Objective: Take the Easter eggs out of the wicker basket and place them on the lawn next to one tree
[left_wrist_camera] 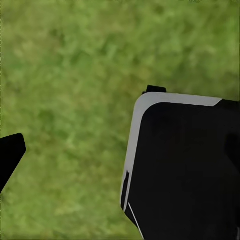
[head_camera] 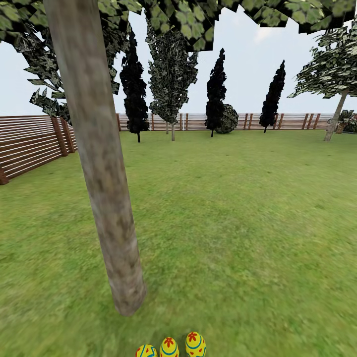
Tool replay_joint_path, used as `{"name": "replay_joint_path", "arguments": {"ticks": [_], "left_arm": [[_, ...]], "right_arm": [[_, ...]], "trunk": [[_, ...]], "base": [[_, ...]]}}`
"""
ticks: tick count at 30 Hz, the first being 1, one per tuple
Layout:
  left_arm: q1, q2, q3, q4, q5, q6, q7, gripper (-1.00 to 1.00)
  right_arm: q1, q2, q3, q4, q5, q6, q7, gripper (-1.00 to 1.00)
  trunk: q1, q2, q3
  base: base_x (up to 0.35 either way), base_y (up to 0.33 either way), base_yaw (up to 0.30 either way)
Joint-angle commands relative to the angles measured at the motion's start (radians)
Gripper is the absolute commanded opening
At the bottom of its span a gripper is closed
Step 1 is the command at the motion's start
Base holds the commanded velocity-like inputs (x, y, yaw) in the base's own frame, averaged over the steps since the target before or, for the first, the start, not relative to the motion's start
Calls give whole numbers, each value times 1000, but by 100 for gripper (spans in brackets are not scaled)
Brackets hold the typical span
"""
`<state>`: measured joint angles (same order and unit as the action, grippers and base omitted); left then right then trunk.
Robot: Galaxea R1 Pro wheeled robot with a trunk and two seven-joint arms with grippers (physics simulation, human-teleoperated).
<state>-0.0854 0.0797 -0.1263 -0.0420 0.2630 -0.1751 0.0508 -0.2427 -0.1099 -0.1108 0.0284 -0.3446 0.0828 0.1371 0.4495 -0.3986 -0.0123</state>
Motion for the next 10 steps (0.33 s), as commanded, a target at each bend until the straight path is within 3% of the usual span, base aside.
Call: {"name": "replay_joint_path", "arguments": {"ticks": [1, 10], "left_arm": [[-1, 0, -9, 1, 7, -3, 3, 100], [-1, -2, -8, 0, 8, -3, 3, 100]], "right_arm": [[-1, -1, -8, 2, -2, 1, 4, 100], [-1, -1, -8, 2, -2, 0, 4, 100]], "trunk": [[0, -1, -1], [0, -1, -1]], "base": [[0, 0, 0], [0, 0, 0]]}}
